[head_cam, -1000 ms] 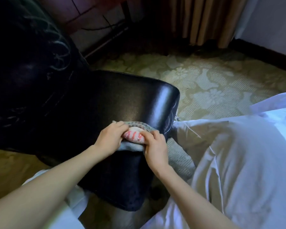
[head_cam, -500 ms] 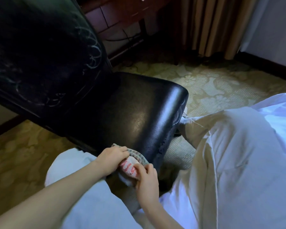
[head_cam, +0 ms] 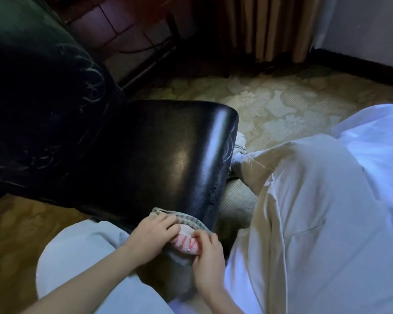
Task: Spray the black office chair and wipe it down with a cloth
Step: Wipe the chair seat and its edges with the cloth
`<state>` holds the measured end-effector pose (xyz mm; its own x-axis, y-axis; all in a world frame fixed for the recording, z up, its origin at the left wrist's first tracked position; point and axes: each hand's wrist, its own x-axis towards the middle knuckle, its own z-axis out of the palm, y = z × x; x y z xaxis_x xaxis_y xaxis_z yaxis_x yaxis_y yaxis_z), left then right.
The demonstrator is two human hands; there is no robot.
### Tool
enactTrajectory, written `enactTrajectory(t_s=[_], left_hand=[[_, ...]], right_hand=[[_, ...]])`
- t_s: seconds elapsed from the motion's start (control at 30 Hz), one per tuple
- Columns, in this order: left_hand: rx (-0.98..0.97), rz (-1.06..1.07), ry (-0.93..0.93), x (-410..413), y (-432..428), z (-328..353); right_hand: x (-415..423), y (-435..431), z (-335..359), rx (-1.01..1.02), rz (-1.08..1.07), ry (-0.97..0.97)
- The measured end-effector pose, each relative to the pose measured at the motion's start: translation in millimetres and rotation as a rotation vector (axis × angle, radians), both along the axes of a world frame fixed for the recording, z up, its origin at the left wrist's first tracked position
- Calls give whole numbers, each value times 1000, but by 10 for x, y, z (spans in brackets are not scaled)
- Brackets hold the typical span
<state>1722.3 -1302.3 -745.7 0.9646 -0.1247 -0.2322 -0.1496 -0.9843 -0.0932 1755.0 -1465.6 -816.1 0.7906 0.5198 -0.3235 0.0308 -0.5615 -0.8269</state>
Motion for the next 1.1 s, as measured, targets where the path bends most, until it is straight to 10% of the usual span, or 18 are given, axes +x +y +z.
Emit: enactTrajectory(t_s=[0.57,1.1], left_hand=[[93,-105,-237,1059,-152,-362],[191,252,-316,3883,550,-404]], right_hand=[[823,171,-352,220,-489,224],[3983,1077,-498,380,-410,3]])
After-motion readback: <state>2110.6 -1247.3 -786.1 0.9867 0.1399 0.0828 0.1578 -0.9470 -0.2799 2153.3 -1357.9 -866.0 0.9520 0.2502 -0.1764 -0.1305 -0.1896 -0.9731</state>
